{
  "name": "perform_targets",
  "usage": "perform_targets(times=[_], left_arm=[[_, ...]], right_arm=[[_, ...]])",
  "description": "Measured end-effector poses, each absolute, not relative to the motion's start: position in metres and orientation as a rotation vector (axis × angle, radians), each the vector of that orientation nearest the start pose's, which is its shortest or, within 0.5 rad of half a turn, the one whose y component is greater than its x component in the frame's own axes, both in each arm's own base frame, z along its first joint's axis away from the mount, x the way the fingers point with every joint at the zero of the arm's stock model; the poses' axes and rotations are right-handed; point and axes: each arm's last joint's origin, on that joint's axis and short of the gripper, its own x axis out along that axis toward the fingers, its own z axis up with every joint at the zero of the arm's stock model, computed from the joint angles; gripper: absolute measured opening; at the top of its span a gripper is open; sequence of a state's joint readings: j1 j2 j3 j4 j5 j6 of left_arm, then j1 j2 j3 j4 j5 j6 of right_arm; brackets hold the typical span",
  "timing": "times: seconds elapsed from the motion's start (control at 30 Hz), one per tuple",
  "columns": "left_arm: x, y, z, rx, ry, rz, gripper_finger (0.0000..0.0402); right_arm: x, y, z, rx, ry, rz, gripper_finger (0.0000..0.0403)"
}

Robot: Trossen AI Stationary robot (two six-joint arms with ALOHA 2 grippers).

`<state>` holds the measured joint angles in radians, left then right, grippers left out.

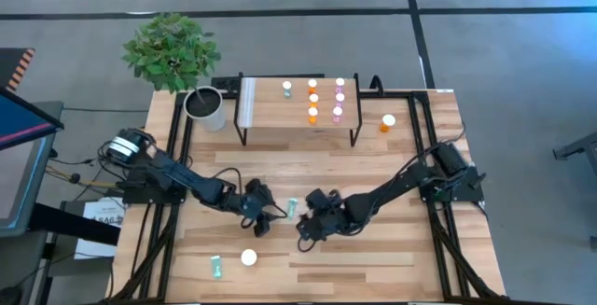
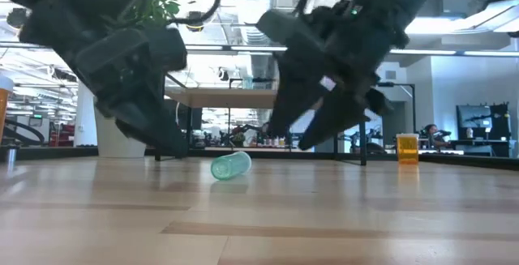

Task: Pick and place medicine bottles onto shelf by color
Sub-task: Put the top blue pill bottle on the shelf aligned with the other blue pill bottle

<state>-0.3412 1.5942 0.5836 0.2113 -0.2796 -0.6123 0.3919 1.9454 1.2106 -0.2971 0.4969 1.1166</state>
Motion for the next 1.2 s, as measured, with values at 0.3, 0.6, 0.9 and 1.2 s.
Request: perform_targets(times=[0.3,0.6,0.9,1.2], left_arm=[[0.297,-0.097,0.100,-0.307,0.795,0.177,0.0232],[0.321,-0.109,0.109,-0.263,0.768,0.095,0.0232],[0.326,-0.113,0.118,-0.249,0.733,0.027,0.0232],[0.330,-0.116,0.123,-0.272,0.685,-0.073,0.0232]], right_arm=[[0.369,0.148,0.129,0.640,0.760,-0.570,0.0269],[0.375,0.149,0.121,0.649,0.750,-0.579,0.0269],[0.377,0.146,0.121,0.668,0.743,-0.596,0.0269],[0.380,0.138,0.122,0.714,0.730,-0.619,0.0269]])
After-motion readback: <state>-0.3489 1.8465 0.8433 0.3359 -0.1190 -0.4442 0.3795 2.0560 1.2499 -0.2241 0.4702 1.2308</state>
